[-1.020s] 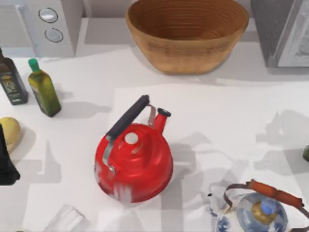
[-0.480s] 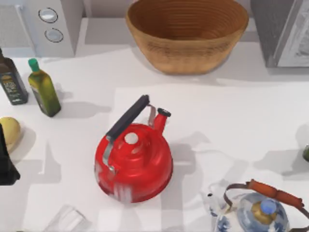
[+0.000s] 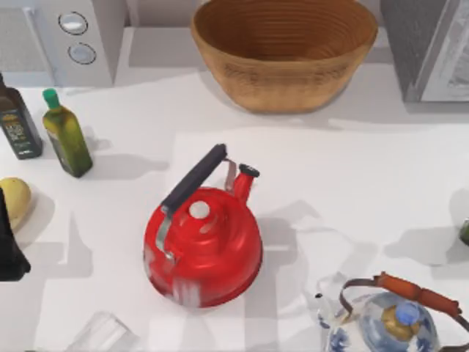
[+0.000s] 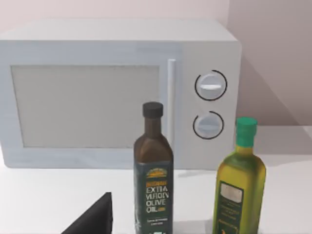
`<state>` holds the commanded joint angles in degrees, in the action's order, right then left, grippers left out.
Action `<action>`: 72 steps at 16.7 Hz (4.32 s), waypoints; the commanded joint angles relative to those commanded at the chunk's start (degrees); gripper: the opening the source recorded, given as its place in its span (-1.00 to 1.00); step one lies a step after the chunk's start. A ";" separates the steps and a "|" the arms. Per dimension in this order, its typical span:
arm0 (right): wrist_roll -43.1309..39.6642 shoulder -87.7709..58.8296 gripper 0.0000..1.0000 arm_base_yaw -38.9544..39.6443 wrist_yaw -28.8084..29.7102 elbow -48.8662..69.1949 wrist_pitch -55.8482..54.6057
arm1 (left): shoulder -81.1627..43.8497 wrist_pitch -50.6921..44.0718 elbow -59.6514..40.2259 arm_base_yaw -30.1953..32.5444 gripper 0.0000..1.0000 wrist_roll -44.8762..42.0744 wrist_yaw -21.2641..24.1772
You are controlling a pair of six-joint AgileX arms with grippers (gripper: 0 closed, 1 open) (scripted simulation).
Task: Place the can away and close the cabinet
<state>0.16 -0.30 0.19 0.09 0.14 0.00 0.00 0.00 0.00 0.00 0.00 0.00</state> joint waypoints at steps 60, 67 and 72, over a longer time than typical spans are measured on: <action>0.91 -119.42 -0.10 5.40 6.93 158.27 38.99 | 0.00 0.00 0.00 0.00 1.00 0.00 0.00; 0.91 -119.42 0.96 5.40 6.93 158.27 38.99 | 0.00 0.00 0.00 0.00 1.00 0.00 0.00; 0.91 -119.42 1.00 5.40 6.93 158.27 38.99 | 0.00 0.00 0.00 0.00 1.00 0.00 0.00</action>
<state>1.07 -119.71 5.59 7.03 158.41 38.99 0.00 0.00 0.00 0.00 0.00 0.00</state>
